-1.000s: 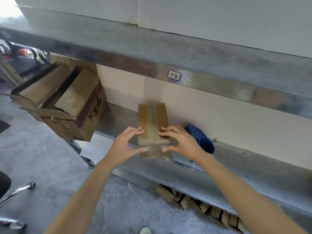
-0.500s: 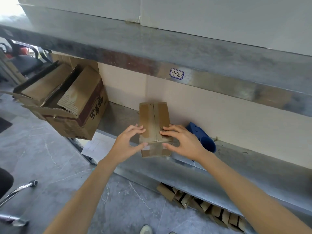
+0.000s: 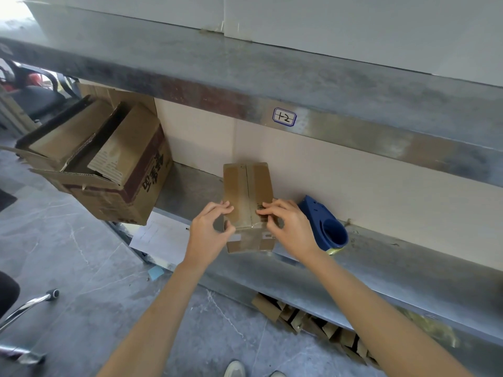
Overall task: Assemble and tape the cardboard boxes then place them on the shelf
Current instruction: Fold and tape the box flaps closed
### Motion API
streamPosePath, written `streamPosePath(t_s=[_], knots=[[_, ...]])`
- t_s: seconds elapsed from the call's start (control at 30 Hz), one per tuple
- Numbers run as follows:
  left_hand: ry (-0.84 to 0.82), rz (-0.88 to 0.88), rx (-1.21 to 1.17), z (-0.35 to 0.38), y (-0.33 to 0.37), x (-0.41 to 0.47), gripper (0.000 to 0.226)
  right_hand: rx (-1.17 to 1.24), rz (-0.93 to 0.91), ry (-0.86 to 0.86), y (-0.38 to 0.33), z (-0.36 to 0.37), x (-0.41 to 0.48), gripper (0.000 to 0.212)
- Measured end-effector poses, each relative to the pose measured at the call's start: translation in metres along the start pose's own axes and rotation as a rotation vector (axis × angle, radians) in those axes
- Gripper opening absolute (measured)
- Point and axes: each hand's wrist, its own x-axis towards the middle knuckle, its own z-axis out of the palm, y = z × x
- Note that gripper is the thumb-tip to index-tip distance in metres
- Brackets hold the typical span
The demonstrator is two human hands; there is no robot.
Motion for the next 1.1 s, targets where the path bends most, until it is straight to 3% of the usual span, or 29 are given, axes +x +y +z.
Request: streamPosePath(t_s=[0.2,0.4,0.6,0.8,1.1], knots=[[-0.042,-0.023,-0.049,-0.003,-0.002,-0.002,0.034,0.075,-0.015,-0.111,0.013,-0.003,-0.007,0.036],[-0.073,0.010,-0.035,-0.006,-0.003,-0.001,0.034,0.025,-0.046,-0.107,0.014,-0.004,-0.004,0.039],[-0.224,-0.017,-0.077,-0.020,-0.008,0.005,0.038,0.134,-0.007,-0.249,0.021,-0.017,0.001,0.039],[-0.252,-0.003,-0.067,-0.024,-0.009,0.009,0.046,0.132,0.010,-0.330,0.025,-0.028,0.007,0.070],[-0.096,0.013,-0.049,-0.013,-0.008,0.005,0.032,0.197,0.020,-0.153,0.023,-0.014,0.003,0.036]])
